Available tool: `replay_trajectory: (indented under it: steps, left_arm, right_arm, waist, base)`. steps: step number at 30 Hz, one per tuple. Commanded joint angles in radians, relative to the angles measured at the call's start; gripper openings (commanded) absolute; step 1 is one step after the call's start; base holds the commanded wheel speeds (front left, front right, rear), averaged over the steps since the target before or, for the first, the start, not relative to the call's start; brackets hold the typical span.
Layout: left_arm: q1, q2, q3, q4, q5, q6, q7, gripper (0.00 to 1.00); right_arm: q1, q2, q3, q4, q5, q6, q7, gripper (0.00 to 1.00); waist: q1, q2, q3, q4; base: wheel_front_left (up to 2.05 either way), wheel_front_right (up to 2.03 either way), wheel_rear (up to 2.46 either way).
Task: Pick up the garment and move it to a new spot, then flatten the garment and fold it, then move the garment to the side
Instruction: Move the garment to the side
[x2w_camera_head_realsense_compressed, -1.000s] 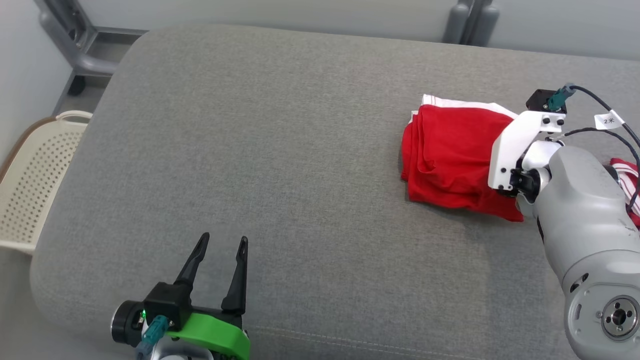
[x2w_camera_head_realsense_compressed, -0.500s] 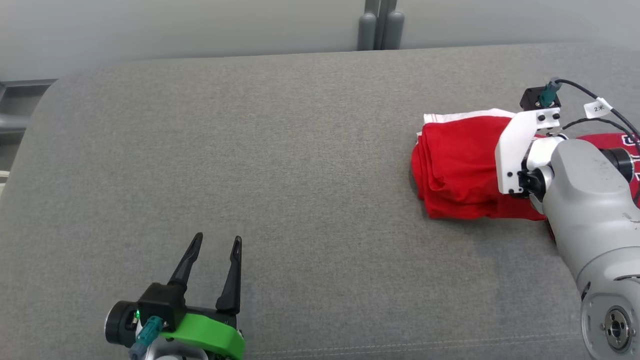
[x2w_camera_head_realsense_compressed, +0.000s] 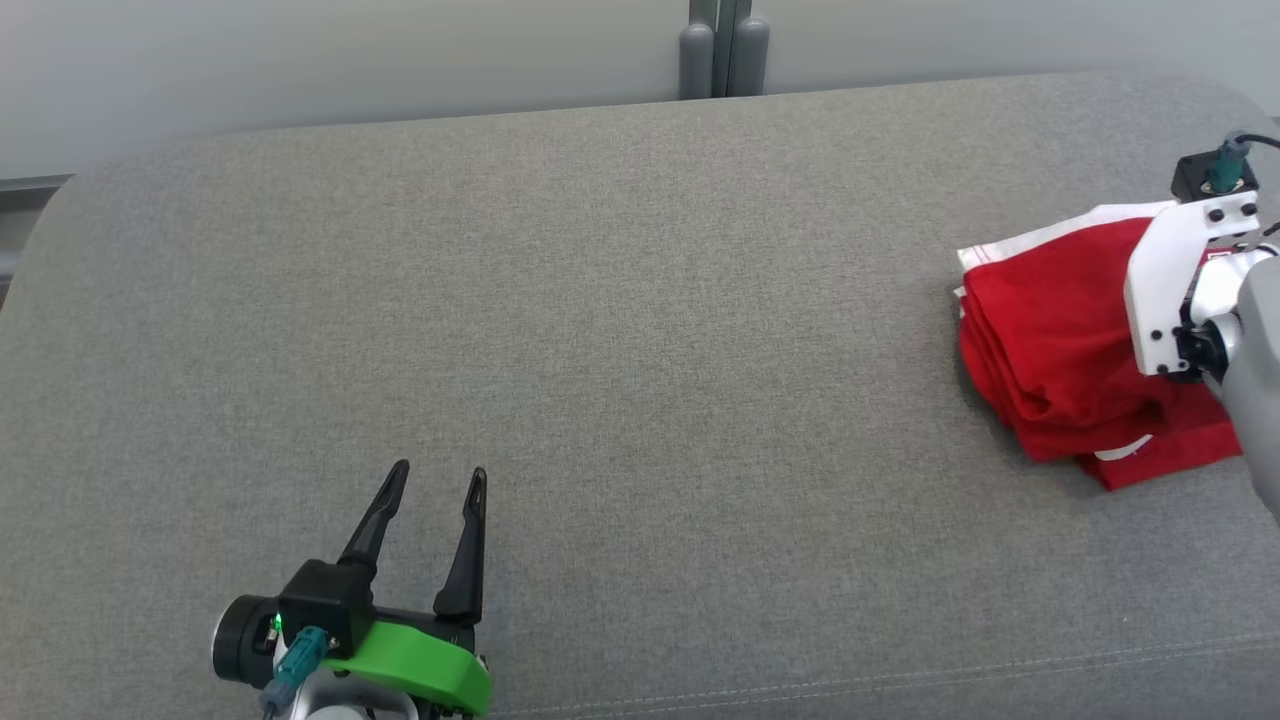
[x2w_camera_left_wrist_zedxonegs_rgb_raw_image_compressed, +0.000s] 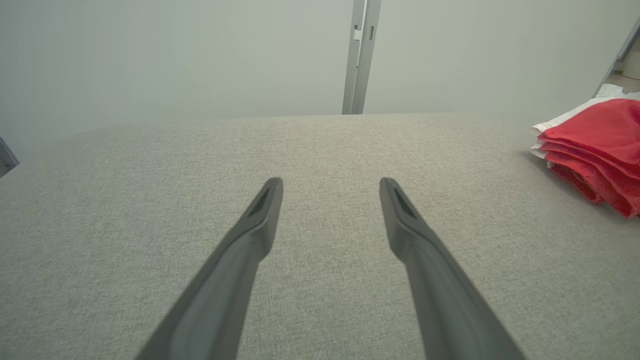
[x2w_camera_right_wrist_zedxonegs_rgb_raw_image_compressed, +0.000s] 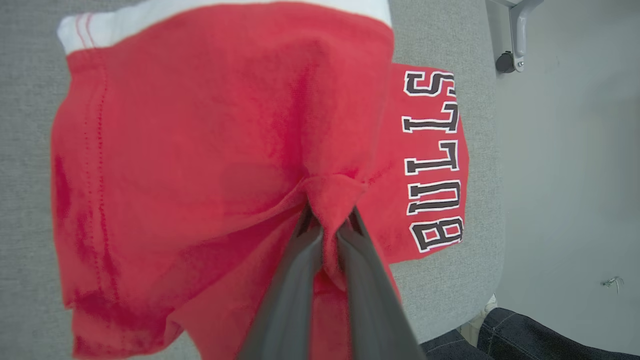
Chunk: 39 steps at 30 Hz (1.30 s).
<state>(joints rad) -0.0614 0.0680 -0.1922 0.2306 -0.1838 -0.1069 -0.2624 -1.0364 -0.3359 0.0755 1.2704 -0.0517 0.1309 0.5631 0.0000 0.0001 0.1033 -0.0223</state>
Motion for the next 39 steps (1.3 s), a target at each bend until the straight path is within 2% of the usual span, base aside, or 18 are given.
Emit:
replay_trajectory:
  steps: [1, 8, 15, 20, 25, 26, 27, 28, 34, 39]
  left_arm:
    - [-0.006, 0.004, 0.003, 0.001, 0.004, -0.005, -0.003, 1.0]
    - [-0.013, 0.005, -0.006, 0.006, 0.008, -0.007, -0.003, 1.0]
    - [-0.019, 0.008, -0.012, 0.001, 0.015, -0.006, -0.003, 1.0]
    - [-0.034, 0.012, -0.017, -0.003, 0.019, -0.007, -0.003, 1.0]
    - [-0.043, 0.016, -0.019, -0.003, 0.02, -0.009, -0.003, 1.0]
    - [-0.045, 0.017, -0.02, -0.002, 0.02, -0.009, -0.003, 1.0]
    - [-0.049, 0.018, -0.02, -0.002, 0.02, -0.009, -0.003, 1.0]
    - [-0.052, 0.019, -0.021, -0.001, 0.019, -0.009, -0.003, 1.0]
    - [-0.053, 0.024, -0.023, 0.006, 0.021, -0.008, -0.003, 1.0]
    - [-0.041, 0.016, -0.002, 0.006, 0.002, 0.025, -0.003, 1.0]
  right_arm:
    - [-0.008, -0.021, 0.02, -0.011, 0.015, 0.0, 0.007, 0.0]
    - [0.016, -0.119, 0.113, -0.092, 0.082, -0.001, 0.061, 0.0]
    - [0.092, -0.258, 0.105, -0.206, 0.088, -0.001, 0.105, 0.0]
    - [0.166, -0.291, 0.039, -0.3, 0.049, -0.001, 0.111, 0.0]
    - [0.241, -0.271, -0.037, -0.363, 0.016, -0.001, 0.116, 0.0]
    - [0.258, -0.268, -0.059, -0.375, 0.005, -0.001, 0.117, 0.06]
    - [0.274, -0.261, -0.076, -0.394, -0.005, -0.001, 0.108, 0.49]
    - [0.287, -0.259, -0.096, -0.409, -0.015, -0.001, 0.098, 1.0]
    - [0.364, -0.214, -0.184, -0.527, -0.121, -0.001, 0.034, 1.0]
    - [0.405, -0.156, -0.219, -0.623, -0.162, -0.001, -0.054, 1.0]
  waist:
    - [0.0, -0.0001, 0.0, 0.005]
    - [0.0, -0.0001, 0.011, 0.037]
    - [0.0, -0.0001, 0.041, 0.08]
    - [0.0, -0.0001, 0.07, 0.103]
    - [0.0, -0.0001, 0.087, 0.116]
    - [0.0, -0.0001, 0.09, 0.118]
    - [0.0, -0.0001, 0.092, 0.12]
    - [0.0, -0.0001, 0.095, 0.122]
    - [0.0, -0.0001, 0.094, 0.12]
    - [0.0, -0.0001, 0.075, 0.108]
  base:
    - [0.0, 0.0, 0.0]
    - [0.0, 0.0, 0.0]
    - [0.0, 0.0, 0.0]
    - [0.0, 0.0, 0.0]
    - [0.0, 0.0, 0.0]
    - [0.0, 0.0, 0.0]
    - [0.0, 0.0, 0.0]
    - [0.0, 0.0, 0.0]
    - [0.0, 0.0, 0.0]
    - [0.0, 0.0, 0.0]
